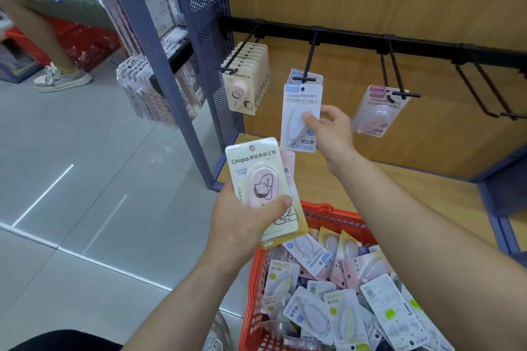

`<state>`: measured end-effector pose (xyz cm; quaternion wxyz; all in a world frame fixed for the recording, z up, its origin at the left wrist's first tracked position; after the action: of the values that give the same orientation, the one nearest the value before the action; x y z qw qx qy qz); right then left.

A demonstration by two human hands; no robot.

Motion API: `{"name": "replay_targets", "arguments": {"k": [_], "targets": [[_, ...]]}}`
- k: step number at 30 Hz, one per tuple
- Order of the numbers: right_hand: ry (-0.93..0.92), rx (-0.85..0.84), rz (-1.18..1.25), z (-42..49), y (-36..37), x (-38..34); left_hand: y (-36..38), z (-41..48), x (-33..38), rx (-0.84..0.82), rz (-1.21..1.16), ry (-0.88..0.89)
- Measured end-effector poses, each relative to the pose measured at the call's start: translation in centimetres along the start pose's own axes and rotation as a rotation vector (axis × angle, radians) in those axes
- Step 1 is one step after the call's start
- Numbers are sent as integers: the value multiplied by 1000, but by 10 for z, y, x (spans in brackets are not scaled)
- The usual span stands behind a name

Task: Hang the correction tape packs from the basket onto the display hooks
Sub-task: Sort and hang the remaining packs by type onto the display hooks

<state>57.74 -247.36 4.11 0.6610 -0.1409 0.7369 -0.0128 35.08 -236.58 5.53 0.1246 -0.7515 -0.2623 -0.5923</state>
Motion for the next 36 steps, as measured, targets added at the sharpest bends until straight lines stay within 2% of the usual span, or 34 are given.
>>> {"name": "replay_targets", "arguments": {"k": [3,6,8,10,12,16,19,22,26,30,36], "targets": [[23,42,-39,13,-2,-6,2,1,-2,-1,16,-2],[57,69,-192,22,-3,-8,4,0,-3,-1,13,-2],[81,104,-300,11,-12,-4,5,2,-2,-6,15,11],[52,109,-288,-15,-25,0,9,4,0,-24,4,20],[4,23,-218,-50,-35,1,14,4,-2,-44,5,22],[26,-310,-77,-123,-45,5,28,1,-6,-99,7,17],[12,-379,-34,-160,-68,2,48,-8,-3,-179,2,40],[-30,-374,-135,-178,-98,2,74,-19,-4,-273,35,38],[14,-297,-228,-188,-123,12,100,-33,-11,-347,74,30],[-48,-198,-240,-186,-132,10,113,-38,-11,-330,86,50],[-18,-198,-158,-186,-133,8,109,-34,-7,-275,40,47]]}}
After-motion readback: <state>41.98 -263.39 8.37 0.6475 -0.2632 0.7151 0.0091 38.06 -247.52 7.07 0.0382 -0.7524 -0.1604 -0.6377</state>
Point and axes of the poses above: each hand's wrist, its own z-axis towards the middle knuckle, its own y-axis out of the palm, x = y × z, the point moved 7 cm from there along z, towards the middle knuckle, and after that the axes turned 8 degrees about -z, right-handed, at the moved point
